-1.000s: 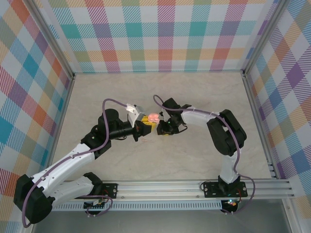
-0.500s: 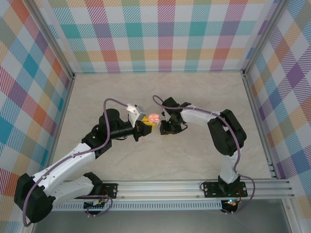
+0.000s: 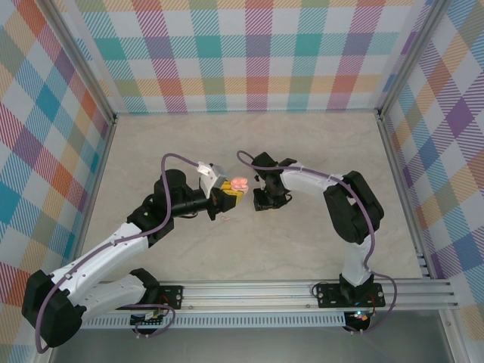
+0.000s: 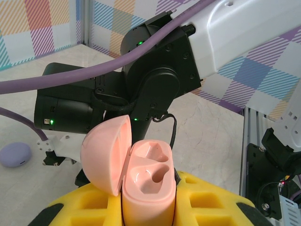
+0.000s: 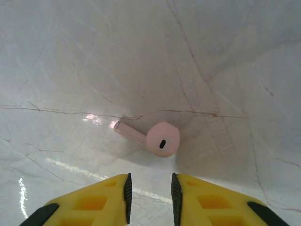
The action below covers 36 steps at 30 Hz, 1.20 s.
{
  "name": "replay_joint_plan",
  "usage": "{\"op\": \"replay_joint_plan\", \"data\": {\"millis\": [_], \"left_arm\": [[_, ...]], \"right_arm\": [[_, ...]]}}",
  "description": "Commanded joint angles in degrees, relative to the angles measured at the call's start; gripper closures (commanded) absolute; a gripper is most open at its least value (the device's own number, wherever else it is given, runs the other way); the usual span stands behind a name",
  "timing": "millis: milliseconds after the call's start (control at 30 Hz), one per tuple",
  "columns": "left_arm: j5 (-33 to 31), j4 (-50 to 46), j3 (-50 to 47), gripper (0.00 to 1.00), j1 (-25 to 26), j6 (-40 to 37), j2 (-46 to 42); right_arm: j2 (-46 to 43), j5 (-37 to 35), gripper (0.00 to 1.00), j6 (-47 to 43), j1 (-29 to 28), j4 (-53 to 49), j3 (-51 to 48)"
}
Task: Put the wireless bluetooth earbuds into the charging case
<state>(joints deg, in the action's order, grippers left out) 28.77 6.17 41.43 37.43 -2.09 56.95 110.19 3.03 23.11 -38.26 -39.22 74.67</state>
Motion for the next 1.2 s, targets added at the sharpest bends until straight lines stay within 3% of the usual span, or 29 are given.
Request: {"op": "replay_joint_plan", "data": {"millis": [0,200,400,1167], "left_arm": [[-0.56,0.68,0.04,0.86,0.80,0.77,0.01],[-0.74,0.26,0.00,0.86,0.80,0.55,-0.24],[-0.91,-0.02,-0.21,0.86,0.74,0.42,-0.52],[-1.16,-0.52,-0.52,0.86,0.80,0.07,-1.37]], "right_arm": [[-0.72,0.58,0.72,0.15,-0.40,-0.72,1.70],[1.22,-1.26,0.84,1.47,-0.37,-1.27,3.64],[3.68,-4.57,0.89,1.50,-0.35,-4.26,6.77],[-2.11,-5.70,0.85,2.89,-0.37,-2.46,1.77]]}}
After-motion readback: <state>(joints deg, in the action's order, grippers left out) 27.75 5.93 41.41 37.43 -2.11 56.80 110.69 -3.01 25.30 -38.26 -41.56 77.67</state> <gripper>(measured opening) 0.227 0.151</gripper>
